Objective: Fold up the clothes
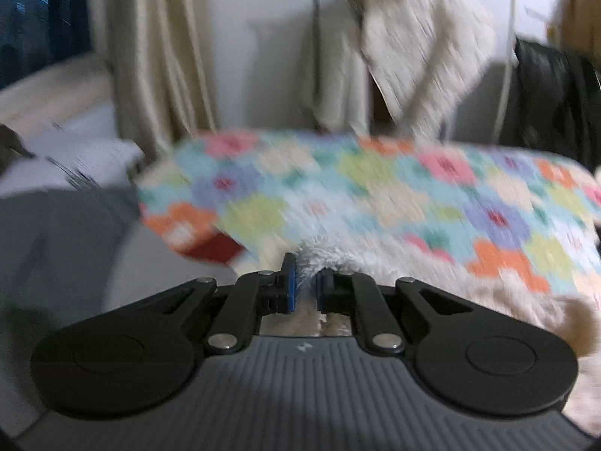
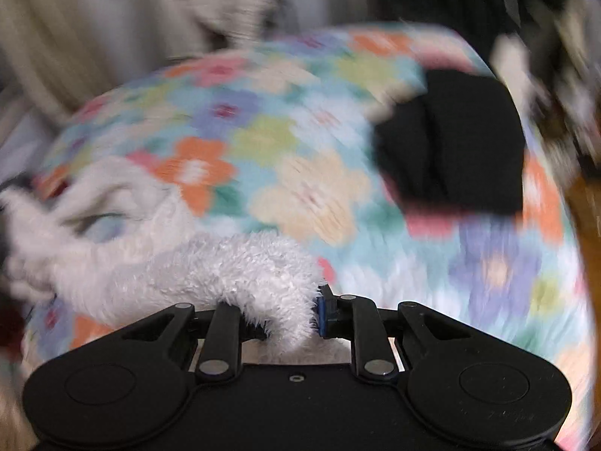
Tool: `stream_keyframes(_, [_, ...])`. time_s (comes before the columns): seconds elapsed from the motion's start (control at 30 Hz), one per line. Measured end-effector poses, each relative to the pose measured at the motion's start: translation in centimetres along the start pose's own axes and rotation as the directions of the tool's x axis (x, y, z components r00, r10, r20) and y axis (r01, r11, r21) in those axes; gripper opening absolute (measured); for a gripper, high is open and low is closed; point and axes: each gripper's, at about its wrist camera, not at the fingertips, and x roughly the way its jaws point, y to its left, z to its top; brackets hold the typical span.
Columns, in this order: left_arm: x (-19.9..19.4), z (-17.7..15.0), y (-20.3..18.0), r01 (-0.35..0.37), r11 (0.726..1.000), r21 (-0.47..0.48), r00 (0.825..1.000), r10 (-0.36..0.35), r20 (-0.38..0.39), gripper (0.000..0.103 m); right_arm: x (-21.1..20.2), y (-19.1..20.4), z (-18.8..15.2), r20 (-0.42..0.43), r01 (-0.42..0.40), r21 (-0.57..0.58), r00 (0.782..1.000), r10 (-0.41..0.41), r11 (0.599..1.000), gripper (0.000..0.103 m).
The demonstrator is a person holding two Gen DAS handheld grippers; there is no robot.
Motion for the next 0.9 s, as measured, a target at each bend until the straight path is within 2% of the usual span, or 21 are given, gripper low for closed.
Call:
stream_keyframes(0.07, [0.6, 0.3, -1.5, 0.034, 0.999, -0.004, 0.999, -0.034, -0.029, 0.009, 3.3, -0.9, -3.1, -0.033, 0.031, 0.047, 0.999, -0.029, 0.998, 0.023])
stream_keyframes(0.13, [0.5, 0.5, -2.8, 0.046, 0.999, 0.017, 0.999, -0.046, -0.007, 0.009, 4.6, -1.5, -5.3, -0.048, 0.039, 0.074, 0.998, -0.035, 0.997, 0.023])
stream_keyframes(0.23, [0.3, 0.8, -3.4, 0.036, 0.998, 0.051, 0.999, -0.038, 0.024, 0.009, 4.1, -3.0, -5.8, 0.006, 0.031, 0.128, 0.999, -0.032, 0.991, 0.022])
stream_keyframes(0.3, [0.3, 0.9, -2.8, 0.031, 0.998, 0.049, 0.999, -0.033, 0.030, 0.009, 3.2, -3.0, -4.9, 0.040, 0.031, 0.065, 0.999, -0.033, 0.997, 0.022])
stream_keyframes(0.37, [0.7, 0.7, -1.7, 0.017, 0.998, 0.061, 1.000, -0.018, 0.014, 0.010, 2.7, -2.5, -4.5, 0.040, -0.022, -0.008, 0.999, 0.022, 1.000, 0.022])
stream_keyframes(0.43, [1.7, 0.5, -0.7, -0.001, 0.994, 0.108, 0.999, 0.005, -0.037, 0.014, 2.5, -2.4, -4.7, 0.035, -0.083, -0.047, 0.996, 0.085, 0.995, 0.023])
stream_keyframes(0.47, [2.6, 0.1, -0.1, -0.014, 0.988, 0.155, 0.996, 0.027, -0.083, 0.021, 2.9, -2.5, -5.5, 0.044, -0.110, -0.031, 0.993, 0.111, 0.993, 0.023])
stream_keyframes(0.5, [3.4, -0.4, 0.4, -0.047, 0.984, 0.174, 0.991, 0.068, -0.119, 0.035, 3.4, -2.6, -6.4, 0.046, -0.140, -0.010, 0.989, 0.140, 0.990, 0.023])
stream_keyframes(0.53, [4.3, -1.0, 1.1, -0.084, 0.982, 0.172, 0.981, 0.112, -0.160, 0.039, 4.3, -2.7, -7.7, 0.028, -0.174, 0.022, 0.985, 0.173, 0.985, 0.023])
stream_keyframes(0.57, [5.0, -1.5, 1.8, -0.086, 0.984, 0.153, 0.972, 0.117, -0.204, 0.039, 5.6, -2.9, -9.0, -0.004, -0.209, 0.061, 0.978, 0.209, 0.976, 0.024])
stream_keyframes(0.63, [6.0, -1.9, 2.8, -0.060, 0.995, 0.075, 0.962, 0.078, -0.261, 0.038, 7.5, -2.3, -11.1, -0.069, -0.250, 0.081, 0.964, 0.256, 0.965, 0.024])
stream_keyframes(0.73, [5.2, -0.8, 2.5, 0.004, 1.000, -0.012, 0.973, -0.007, -0.230, 0.037, 8.4, -0.3, -12.2, -0.135, -0.265, 0.002, 0.955, 0.263, 0.964, 0.024])
stream_keyframes(0.8, [4.4, 0.1, 0.6, 0.067, 0.997, -0.027, 0.980, -0.071, -0.186, 0.038, 8.4, 0.5, -11.9, -0.158, -0.262, -0.062, 0.955, 0.250, 0.963, 0.024])
stream_keyframes(0.87, [4.1, 0.5, -2.3, 0.159, 0.987, -0.029, 0.972, -0.161, -0.173, 0.038, 8.4, 0.9, -11.6, -0.173, -0.258, -0.109, 0.956, 0.238, 0.960, 0.024])
stream_keyframes(0.9, [4.2, 0.4, -4.2, 0.211, 0.977, -0.013, 0.961, -0.210, -0.181, 0.039, 8.4, 0.9, -11.6, -0.175, -0.259, -0.107, 0.955, 0.238, 0.960, 0.024])
